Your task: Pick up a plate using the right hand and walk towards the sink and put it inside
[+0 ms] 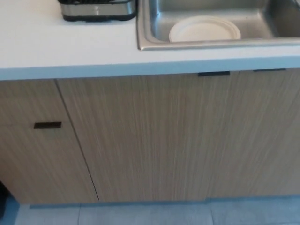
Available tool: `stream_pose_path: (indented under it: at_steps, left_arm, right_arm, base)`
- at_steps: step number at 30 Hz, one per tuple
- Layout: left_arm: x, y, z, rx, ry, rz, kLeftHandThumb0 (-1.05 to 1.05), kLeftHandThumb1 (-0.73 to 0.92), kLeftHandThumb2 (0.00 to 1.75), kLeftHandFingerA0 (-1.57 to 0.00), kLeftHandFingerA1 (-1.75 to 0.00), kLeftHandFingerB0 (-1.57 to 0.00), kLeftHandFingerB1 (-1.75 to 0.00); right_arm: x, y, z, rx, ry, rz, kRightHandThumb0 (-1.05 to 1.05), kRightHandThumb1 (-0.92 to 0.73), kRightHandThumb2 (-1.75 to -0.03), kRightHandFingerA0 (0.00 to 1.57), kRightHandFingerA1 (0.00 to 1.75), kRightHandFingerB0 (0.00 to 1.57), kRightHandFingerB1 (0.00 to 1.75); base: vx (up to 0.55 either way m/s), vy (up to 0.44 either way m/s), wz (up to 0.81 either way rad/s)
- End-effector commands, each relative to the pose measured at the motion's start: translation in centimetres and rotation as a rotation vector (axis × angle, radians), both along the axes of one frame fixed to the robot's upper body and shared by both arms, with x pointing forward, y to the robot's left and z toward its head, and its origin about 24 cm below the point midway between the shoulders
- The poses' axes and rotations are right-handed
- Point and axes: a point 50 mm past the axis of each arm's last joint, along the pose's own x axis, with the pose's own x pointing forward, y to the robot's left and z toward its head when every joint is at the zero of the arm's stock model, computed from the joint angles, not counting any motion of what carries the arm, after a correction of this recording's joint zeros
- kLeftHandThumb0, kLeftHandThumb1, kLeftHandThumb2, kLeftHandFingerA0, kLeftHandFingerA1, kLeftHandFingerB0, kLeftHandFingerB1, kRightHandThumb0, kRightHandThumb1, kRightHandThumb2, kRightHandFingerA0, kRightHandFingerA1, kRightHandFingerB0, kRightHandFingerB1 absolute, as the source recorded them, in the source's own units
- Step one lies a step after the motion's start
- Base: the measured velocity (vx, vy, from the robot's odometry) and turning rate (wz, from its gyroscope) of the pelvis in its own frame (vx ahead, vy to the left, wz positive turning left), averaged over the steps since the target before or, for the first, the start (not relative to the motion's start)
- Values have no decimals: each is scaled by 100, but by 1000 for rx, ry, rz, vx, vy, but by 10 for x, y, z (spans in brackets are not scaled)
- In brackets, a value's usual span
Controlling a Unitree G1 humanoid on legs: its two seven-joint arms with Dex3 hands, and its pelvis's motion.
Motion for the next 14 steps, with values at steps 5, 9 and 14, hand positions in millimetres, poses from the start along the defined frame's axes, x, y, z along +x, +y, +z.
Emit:
stream_pose_path:
  at_steps: [5, 9, 14]
  left_arm:
    - [4, 7, 3, 59, 0, -26, 11, 71, 140, -141, -139, -134, -132]
    - [3, 8, 3, 62, 9, -19, 10, 71, 138, -138, -136, -130, -129]
    - [5, 8, 3, 58, 7, -20, 10, 71, 138, -136, -135, -128, -128]
  right_arm:
    - [14, 46, -11, 95, 32, 106, -7, -69, -82, 88, 56, 68, 54]
    - [13, 54, -10, 111, 21, 105, -2, -69, -80, 87, 57, 70, 55]
    - [15, 61, -11, 115, 37, 99, -6, -74, -73, 86, 64, 65, 54]
  base:
    - [25, 84, 9]
    - [-3, -7, 2]
    - [0, 0, 0]
